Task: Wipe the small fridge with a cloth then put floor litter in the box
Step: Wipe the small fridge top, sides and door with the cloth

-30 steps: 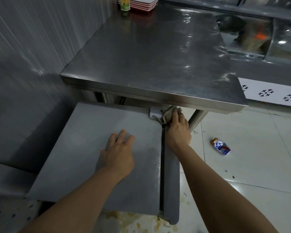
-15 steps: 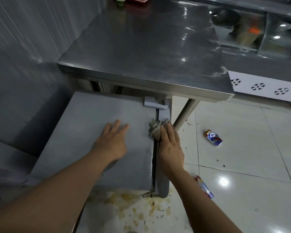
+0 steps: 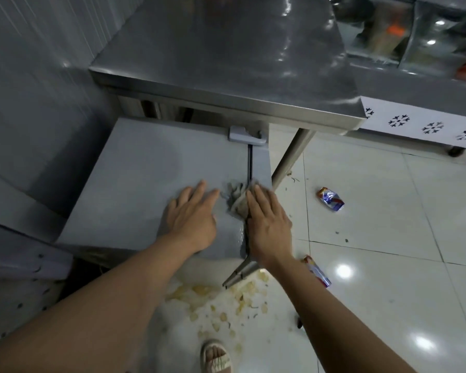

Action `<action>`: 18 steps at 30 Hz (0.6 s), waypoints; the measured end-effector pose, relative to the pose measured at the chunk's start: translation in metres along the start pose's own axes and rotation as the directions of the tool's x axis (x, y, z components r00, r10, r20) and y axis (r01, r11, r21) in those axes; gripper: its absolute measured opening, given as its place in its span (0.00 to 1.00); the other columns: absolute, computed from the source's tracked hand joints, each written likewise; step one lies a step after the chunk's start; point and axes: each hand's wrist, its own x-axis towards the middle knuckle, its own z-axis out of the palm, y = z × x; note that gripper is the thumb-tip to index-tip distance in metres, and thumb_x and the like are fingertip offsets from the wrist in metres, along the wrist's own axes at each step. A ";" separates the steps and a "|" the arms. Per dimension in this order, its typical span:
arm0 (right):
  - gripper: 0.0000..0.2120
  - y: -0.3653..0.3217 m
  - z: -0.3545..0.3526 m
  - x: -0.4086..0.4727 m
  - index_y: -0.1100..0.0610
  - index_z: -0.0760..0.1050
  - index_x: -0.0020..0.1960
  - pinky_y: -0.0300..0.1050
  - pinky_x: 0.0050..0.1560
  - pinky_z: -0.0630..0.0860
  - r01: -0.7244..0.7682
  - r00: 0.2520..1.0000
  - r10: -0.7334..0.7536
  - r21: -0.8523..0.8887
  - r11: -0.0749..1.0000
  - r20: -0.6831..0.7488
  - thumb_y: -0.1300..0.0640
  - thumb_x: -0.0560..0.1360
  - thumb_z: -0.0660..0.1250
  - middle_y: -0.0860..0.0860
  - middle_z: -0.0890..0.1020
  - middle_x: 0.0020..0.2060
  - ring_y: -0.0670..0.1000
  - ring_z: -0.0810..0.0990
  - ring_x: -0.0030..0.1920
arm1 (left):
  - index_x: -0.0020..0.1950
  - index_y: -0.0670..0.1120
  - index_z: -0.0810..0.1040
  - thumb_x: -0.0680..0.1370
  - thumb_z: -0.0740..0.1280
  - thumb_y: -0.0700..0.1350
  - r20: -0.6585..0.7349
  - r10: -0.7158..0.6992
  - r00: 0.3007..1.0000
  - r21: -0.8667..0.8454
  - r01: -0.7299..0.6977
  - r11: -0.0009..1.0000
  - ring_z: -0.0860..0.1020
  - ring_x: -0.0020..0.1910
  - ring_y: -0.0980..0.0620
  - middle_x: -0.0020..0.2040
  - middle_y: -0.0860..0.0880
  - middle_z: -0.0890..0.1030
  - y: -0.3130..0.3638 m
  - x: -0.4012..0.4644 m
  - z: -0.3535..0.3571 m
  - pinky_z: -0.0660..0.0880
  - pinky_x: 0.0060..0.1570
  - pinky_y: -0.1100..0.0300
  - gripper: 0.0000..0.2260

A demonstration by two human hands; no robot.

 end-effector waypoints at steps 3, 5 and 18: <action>0.28 -0.010 0.000 -0.037 0.51 0.57 0.75 0.55 0.75 0.52 0.073 0.996 -0.069 -0.067 0.995 0.060 0.54 0.76 0.55 0.49 0.59 0.75 0.55 0.52 0.76 | 0.76 0.55 0.53 0.78 0.58 0.47 0.038 0.027 0.999 -0.011 -0.026 1.000 0.49 0.76 0.47 0.78 0.52 0.48 -0.003 0.000 -0.008 0.52 0.72 0.47 0.27; 0.29 -0.007 -0.004 -0.026 0.50 0.52 0.76 0.53 0.75 0.47 0.115 0.986 -0.101 -0.103 0.988 0.132 0.51 0.77 0.54 0.49 0.54 0.76 0.53 0.48 0.77 | 0.76 0.54 0.54 0.78 0.58 0.46 0.024 0.030 0.999 -0.010 -0.030 1.000 0.50 0.76 0.47 0.78 0.50 0.50 -0.011 -0.005 -0.012 0.52 0.73 0.46 0.26; 0.28 -0.038 0.005 0.002 0.46 0.50 0.76 0.52 0.74 0.41 0.244 0.957 -0.233 -0.046 0.969 0.174 0.44 0.77 0.42 0.45 0.49 0.76 0.51 0.42 0.76 | 0.76 0.55 0.51 0.78 0.57 0.40 -0.020 -0.182 0.983 -0.104 0.179 0.978 0.47 0.75 0.45 0.78 0.52 0.45 -0.073 -0.023 -0.005 0.57 0.70 0.45 0.29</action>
